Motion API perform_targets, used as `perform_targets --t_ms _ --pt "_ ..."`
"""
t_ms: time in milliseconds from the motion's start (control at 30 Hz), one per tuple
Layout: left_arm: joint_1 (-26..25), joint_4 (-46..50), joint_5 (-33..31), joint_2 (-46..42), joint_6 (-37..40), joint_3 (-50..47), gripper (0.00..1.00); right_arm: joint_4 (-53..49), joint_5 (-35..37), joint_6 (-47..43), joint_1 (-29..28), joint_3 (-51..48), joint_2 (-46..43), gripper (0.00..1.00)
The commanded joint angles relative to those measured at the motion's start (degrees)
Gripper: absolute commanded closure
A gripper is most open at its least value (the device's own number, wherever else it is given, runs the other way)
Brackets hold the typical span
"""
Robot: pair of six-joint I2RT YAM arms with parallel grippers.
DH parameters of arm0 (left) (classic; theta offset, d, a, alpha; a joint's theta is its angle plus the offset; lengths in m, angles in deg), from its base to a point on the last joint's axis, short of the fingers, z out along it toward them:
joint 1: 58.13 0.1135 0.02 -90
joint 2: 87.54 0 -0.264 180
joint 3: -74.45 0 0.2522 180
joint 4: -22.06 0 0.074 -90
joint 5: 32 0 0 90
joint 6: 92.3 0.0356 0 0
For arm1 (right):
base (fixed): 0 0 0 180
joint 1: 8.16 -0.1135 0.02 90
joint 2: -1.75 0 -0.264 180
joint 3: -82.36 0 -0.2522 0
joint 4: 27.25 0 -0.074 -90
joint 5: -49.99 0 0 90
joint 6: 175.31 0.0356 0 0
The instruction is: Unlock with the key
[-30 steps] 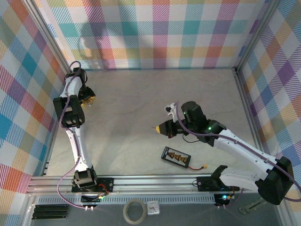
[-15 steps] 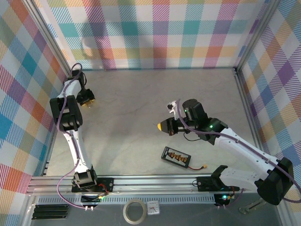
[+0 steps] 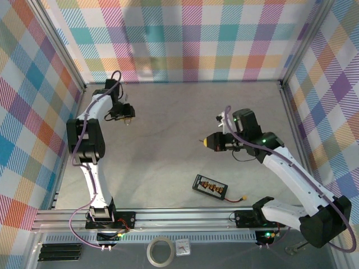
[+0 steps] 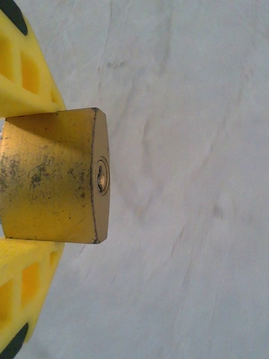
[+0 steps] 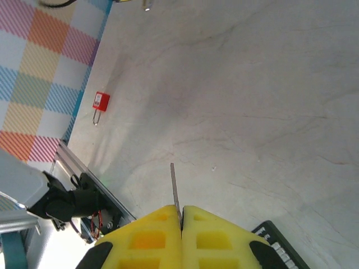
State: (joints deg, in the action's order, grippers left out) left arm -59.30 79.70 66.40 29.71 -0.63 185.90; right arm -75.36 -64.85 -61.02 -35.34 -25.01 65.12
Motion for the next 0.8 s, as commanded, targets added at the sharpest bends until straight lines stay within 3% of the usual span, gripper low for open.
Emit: perform_targets --t_ms 0,233,400,767 --pt "-6.3 -3.4 0.8 -9.8 10.1 -3.5 0.76 -6.9 -6.2 -3.0 3.8 3.0 1.9 1.00" --pt "-20.5 -10.5 -3.9 -23.3 26.8 -16.7 0.79 -12.9 -11.7 -10.1 5.0 7.6 5.3 1.00" --pt "-28.2 -17.0 -1.8 -32.2 39.3 -27.8 0.81 -17.2 -11.4 -13.8 5.1 11.1 7.2 1.00" --pt "-37.1 -16.7 -1.4 -40.9 54.7 -34.3 0.83 -11.7 -23.9 -14.2 4.0 7.1 12.5 1.00"
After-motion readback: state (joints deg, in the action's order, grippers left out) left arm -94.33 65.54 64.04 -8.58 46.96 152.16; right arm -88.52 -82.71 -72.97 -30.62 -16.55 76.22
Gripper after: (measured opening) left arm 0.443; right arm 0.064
